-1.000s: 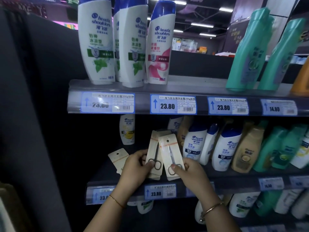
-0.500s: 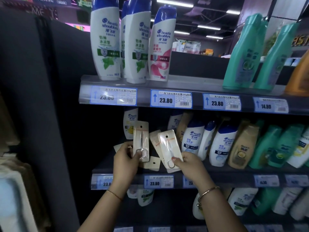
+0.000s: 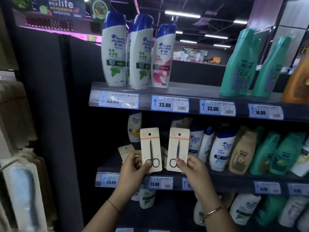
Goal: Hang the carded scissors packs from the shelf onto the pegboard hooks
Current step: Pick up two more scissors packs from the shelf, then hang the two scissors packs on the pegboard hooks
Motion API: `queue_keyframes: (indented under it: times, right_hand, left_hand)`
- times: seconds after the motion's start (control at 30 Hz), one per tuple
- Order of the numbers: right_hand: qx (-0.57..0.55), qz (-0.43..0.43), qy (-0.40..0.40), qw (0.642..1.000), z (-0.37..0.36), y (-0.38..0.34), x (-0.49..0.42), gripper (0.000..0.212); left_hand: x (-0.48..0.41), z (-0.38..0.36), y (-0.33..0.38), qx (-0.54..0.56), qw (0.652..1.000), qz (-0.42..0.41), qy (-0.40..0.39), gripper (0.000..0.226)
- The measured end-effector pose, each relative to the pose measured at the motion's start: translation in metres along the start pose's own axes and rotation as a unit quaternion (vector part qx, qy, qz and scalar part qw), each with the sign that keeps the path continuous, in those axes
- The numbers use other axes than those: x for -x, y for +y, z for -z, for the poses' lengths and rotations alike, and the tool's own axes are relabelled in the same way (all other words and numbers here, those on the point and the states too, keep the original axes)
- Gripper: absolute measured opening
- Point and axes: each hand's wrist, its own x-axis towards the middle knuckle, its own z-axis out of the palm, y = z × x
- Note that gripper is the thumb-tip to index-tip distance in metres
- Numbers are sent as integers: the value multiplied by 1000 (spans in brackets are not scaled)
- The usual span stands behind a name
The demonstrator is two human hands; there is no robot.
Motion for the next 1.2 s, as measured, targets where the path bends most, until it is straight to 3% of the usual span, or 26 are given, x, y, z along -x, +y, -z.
queue_keyframes:
  times: [0.4,0.53,0.87,1.03,1.2]
  right_hand:
    - [-86,37,-33,995,-36,-35,86,22]
    - [-111,46,-43,992,-77,-64,117,33]
    - [-139,60,-9,988,-218,-121,210,34]
    - [-131,67,-13,989,-274,-158,241,31]
    - [-120,100,-51,986,-325,-192,246,21]
  left_hand:
    - [56,66,48,4,995,-61,-83,21]
    - [73,123,71,32,992,-66,-99,21]
    - [110,285,116,91,980,-67,-167,23]
    - [111,354,123,92,979,-70,-167,23]
    - [105,413,132,74,985,-105,-115,22]
